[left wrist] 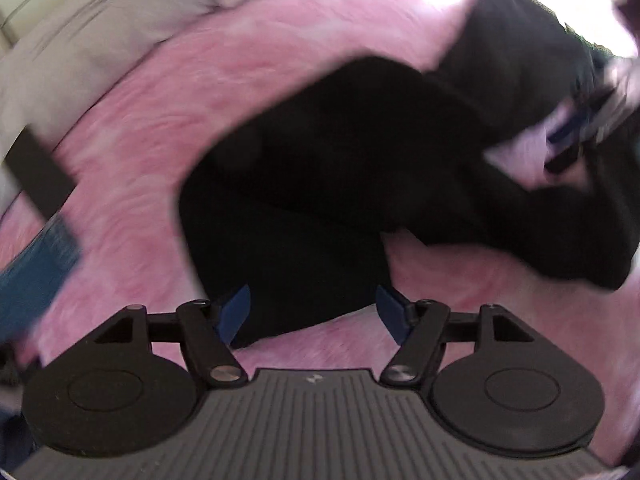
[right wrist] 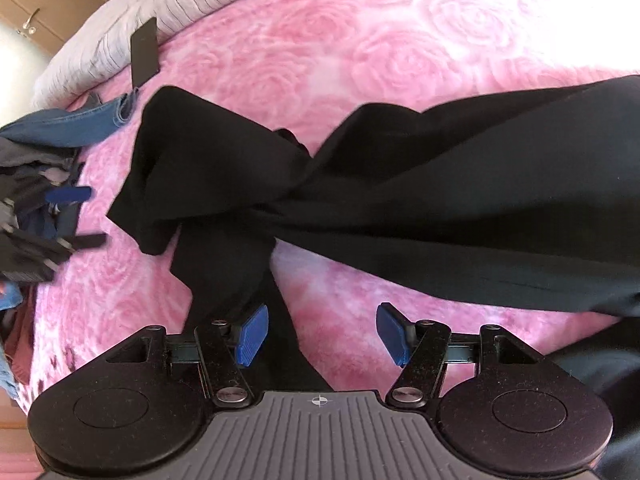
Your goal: Fold clothes
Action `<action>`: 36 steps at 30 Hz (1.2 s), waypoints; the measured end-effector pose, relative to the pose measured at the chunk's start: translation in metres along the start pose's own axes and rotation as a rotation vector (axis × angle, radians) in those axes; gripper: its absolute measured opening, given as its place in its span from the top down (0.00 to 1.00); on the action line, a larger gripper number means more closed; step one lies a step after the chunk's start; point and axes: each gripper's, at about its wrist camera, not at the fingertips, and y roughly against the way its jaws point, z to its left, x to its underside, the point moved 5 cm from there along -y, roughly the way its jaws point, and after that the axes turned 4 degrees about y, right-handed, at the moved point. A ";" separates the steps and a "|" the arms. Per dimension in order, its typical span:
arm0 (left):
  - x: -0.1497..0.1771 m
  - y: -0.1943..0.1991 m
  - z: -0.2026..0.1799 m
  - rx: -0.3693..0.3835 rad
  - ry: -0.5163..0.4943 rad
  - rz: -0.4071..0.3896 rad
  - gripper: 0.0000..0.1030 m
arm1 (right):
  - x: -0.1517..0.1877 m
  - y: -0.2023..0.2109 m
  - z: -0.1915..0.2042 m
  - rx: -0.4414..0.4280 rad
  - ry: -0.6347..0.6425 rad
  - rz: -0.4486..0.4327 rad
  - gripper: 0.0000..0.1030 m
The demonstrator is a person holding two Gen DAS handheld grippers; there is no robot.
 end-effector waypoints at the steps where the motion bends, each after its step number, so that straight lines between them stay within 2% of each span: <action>1: 0.001 -0.011 -0.008 -0.012 -0.026 -0.004 0.37 | 0.002 -0.001 -0.002 0.009 0.001 0.002 0.38; 3: 0.003 -0.024 -0.018 -0.010 -0.061 0.003 0.45 | 0.006 -0.001 -0.010 0.024 0.000 0.005 0.38; 4: 0.004 -0.026 -0.020 -0.006 -0.080 0.006 0.61 | 0.008 -0.001 -0.013 0.034 -0.001 0.007 0.38; 5: 0.005 -0.023 -0.019 -0.007 -0.091 0.008 0.84 | 0.009 -0.001 -0.015 0.044 -0.003 0.007 0.38; 6: 0.006 -0.017 -0.014 -0.017 -0.090 0.014 0.96 | 0.009 -0.001 -0.017 0.053 -0.006 0.007 0.38; 8: 0.009 0.010 0.004 0.003 -0.036 0.013 0.97 | 0.009 0.002 -0.020 0.064 -0.015 -0.001 0.38; 10: 0.012 0.048 0.040 0.018 0.071 0.003 0.97 | 0.005 0.007 -0.021 0.072 -0.020 -0.016 0.38; 14: 0.012 0.126 0.143 -0.042 0.324 -0.053 0.97 | -0.006 0.018 -0.013 0.072 -0.008 -0.048 0.38; 16: 0.006 0.150 0.184 -0.082 0.399 -0.099 0.96 | -0.011 0.018 -0.002 0.043 0.032 -0.043 0.38; 18: -0.006 0.157 0.208 -0.085 0.459 -0.136 0.97 | -0.015 0.014 0.013 0.000 0.090 -0.028 0.38; 20: -0.019 0.147 0.225 -0.062 0.542 -0.148 0.96 | -0.013 0.007 0.031 -0.046 0.171 -0.001 0.38; 22: -0.028 0.137 0.237 -0.070 0.612 -0.152 0.90 | -0.010 0.000 0.047 -0.086 0.247 0.022 0.38; 26: -0.040 0.111 0.238 -0.123 0.612 -0.118 0.70 | -0.004 -0.008 0.067 -0.114 0.306 0.032 0.38; 29: -0.034 0.102 0.221 -0.119 0.564 -0.080 0.63 | 0.001 -0.015 0.075 -0.109 0.306 0.044 0.36; 31: -0.024 0.095 0.203 -0.090 0.549 -0.058 0.61 | 0.007 -0.022 0.080 -0.105 0.304 0.057 0.35; 35: -0.003 0.079 0.154 0.018 0.530 -0.004 0.60 | 0.013 -0.039 0.090 -0.047 0.322 0.075 0.35; 36: 0.002 0.077 0.140 0.043 0.520 0.010 0.60 | 0.014 -0.041 0.092 -0.048 0.313 0.075 0.49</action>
